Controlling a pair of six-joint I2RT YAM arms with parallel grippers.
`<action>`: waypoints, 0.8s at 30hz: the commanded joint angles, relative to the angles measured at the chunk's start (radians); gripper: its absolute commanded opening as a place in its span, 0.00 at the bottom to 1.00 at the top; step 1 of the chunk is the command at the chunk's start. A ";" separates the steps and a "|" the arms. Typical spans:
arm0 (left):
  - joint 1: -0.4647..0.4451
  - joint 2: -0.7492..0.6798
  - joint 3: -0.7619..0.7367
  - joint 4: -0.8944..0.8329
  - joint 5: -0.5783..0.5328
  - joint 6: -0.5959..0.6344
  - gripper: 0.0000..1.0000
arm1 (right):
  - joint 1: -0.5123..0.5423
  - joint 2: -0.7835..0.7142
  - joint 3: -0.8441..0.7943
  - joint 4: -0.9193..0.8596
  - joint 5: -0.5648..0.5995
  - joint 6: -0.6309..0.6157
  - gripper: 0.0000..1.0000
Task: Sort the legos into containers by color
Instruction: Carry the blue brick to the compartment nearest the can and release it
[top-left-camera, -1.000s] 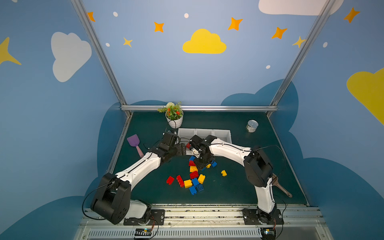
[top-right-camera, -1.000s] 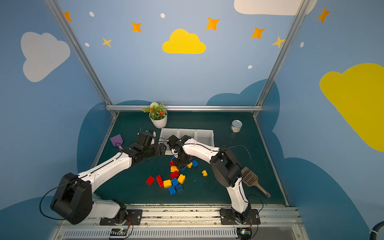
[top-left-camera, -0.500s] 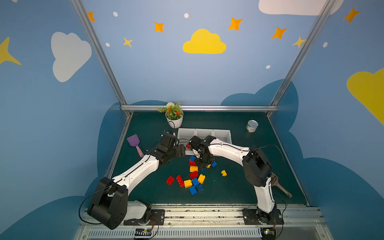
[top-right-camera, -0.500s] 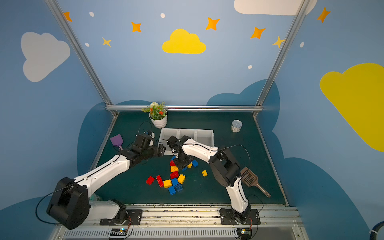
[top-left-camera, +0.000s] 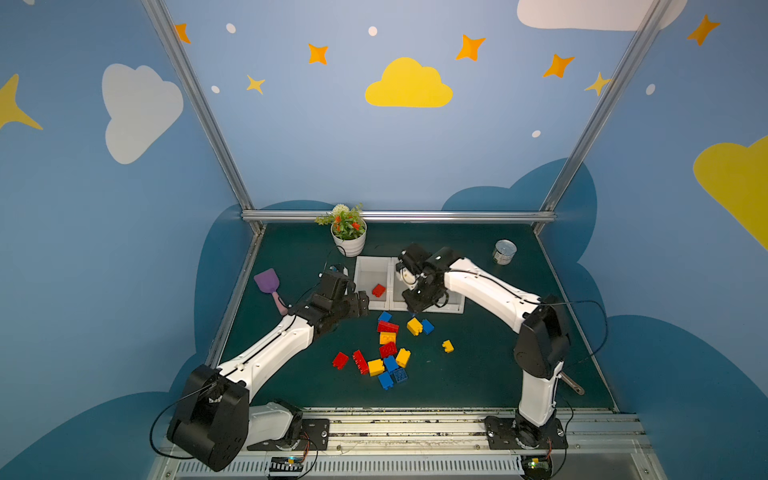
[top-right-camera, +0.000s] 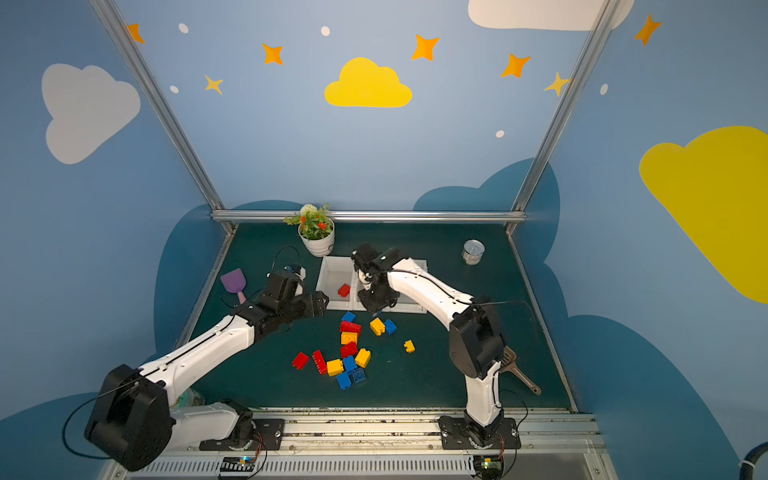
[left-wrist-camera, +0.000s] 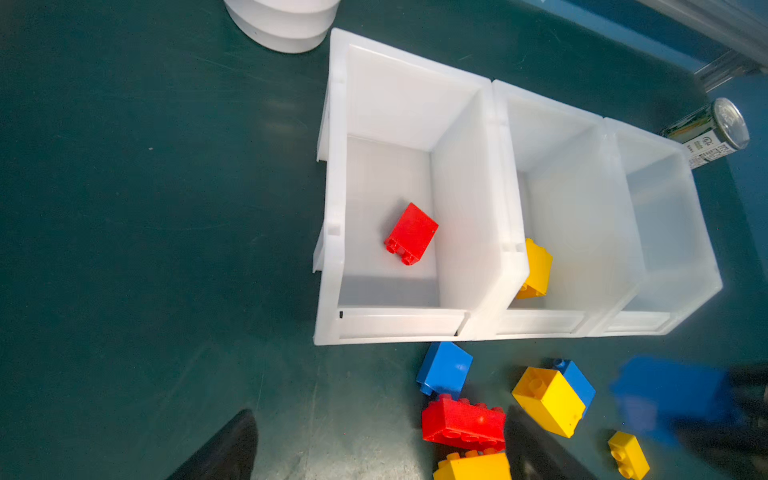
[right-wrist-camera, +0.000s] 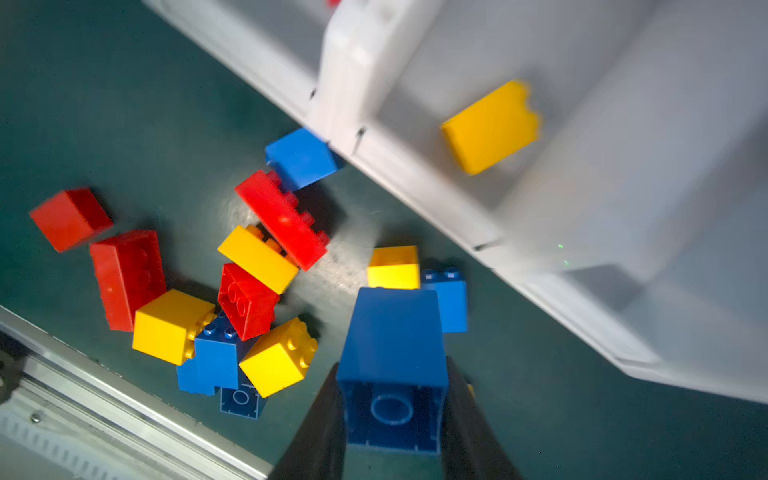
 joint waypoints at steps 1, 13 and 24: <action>0.003 -0.028 -0.020 -0.008 -0.008 -0.002 0.93 | -0.082 -0.021 0.029 -0.060 0.048 -0.030 0.29; 0.004 -0.047 -0.043 -0.035 0.027 -0.011 0.93 | -0.255 0.158 0.095 -0.030 0.020 0.001 0.35; 0.001 -0.039 -0.056 -0.032 0.059 -0.010 0.93 | -0.272 0.117 0.077 -0.028 0.003 0.009 0.56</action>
